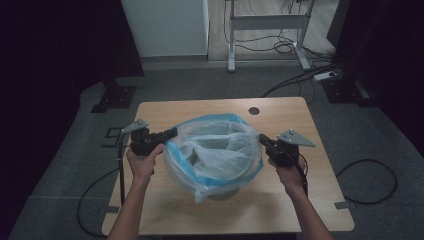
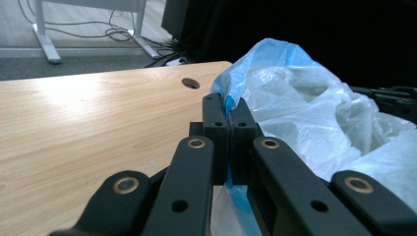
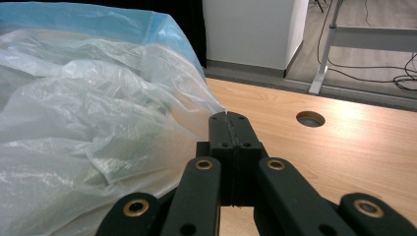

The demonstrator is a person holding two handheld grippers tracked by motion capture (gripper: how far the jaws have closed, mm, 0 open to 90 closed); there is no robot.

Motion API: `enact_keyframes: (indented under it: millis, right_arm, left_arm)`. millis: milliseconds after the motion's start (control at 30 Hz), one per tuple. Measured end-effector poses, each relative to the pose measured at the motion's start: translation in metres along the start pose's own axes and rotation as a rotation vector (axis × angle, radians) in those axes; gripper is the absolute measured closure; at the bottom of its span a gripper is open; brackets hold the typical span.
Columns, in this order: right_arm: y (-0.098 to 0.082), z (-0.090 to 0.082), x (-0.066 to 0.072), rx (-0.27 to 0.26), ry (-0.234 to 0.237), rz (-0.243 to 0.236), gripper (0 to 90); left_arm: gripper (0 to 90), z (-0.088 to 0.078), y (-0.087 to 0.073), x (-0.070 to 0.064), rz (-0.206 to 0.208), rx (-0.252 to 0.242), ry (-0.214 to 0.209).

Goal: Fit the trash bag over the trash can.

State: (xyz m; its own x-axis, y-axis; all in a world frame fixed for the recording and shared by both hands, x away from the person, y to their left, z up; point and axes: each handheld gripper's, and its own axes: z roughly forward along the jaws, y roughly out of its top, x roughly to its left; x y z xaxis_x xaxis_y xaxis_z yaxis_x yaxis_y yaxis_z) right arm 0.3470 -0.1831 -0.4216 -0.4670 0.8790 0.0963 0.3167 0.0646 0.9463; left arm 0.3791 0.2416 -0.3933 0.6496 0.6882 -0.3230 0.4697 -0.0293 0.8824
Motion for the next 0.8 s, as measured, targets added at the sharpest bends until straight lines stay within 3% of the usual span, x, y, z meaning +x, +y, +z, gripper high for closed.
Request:
enact_keyframes:
  millis: [333,567,800]
  right_arm:
    - [-0.007,0.011,-0.004,0.017,0.004,0.026,89.1]
    - [-0.014,0.023,-0.002,0.053,0.009,0.027,89.1]
    - [-0.021,0.031,0.000,0.089,0.018,0.030,89.1]
  left_arm:
    - [89.1,0.005,-0.007,0.010,-0.023,0.010,0.024]
    - [89.1,0.015,-0.010,0.011,-0.026,0.079,0.075]
    - [89.1,0.022,-0.018,0.019,-0.061,0.125,0.091]
